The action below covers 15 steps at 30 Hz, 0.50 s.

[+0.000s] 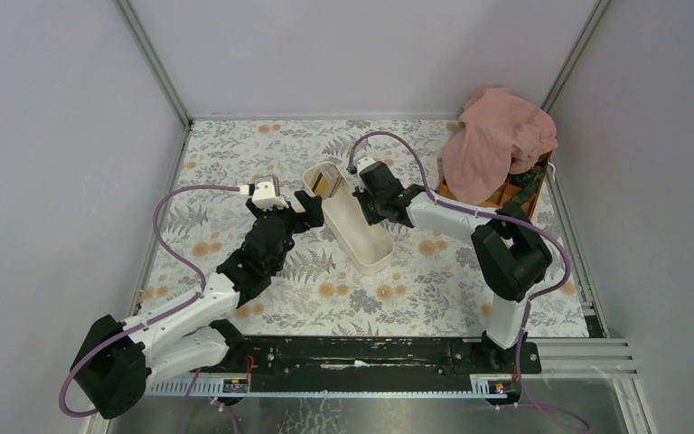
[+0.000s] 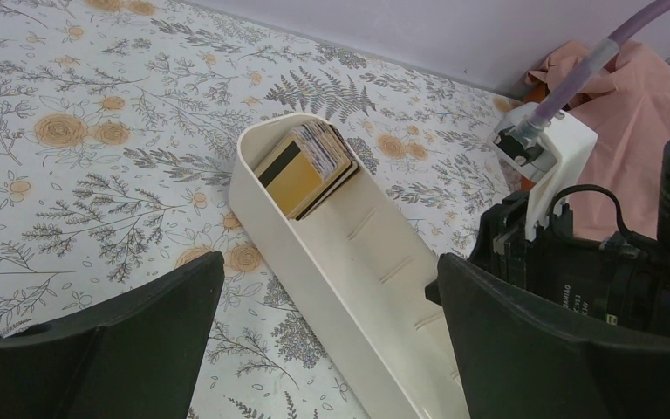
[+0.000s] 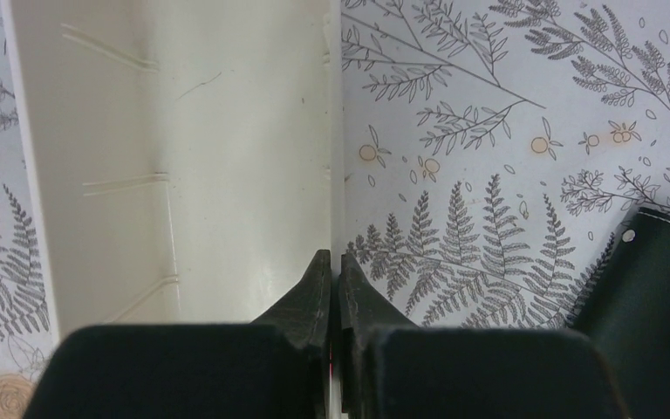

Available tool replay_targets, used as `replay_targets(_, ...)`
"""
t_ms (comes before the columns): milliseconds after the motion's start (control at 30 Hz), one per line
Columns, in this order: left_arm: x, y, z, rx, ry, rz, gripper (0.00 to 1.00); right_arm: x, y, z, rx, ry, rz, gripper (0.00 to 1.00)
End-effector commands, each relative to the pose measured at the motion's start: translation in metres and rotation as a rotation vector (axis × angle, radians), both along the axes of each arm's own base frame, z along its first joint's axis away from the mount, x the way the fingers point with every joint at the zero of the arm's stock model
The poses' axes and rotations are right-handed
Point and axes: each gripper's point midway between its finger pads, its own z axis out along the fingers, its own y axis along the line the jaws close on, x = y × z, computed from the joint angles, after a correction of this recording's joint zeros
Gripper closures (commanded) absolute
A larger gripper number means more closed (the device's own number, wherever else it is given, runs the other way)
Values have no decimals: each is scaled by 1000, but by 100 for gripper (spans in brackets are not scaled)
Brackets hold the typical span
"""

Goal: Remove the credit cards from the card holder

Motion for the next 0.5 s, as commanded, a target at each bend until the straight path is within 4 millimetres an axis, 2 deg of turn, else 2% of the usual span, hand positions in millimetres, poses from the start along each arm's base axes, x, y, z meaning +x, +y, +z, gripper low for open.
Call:
replay_targets(0, 4, 3, 9, -14, -37, 21, 0, 36, 11, 33, 53, -110, -94, 100)
replay_targets(200, 5, 2, 8, -12, -33, 17, 0, 53, 14, 48, 57, -125, -174, 100)
replay_targets(467, 5, 2, 7, -11, -29, 19, 0, 66, 29, 42, 114, -69, -278, 100)
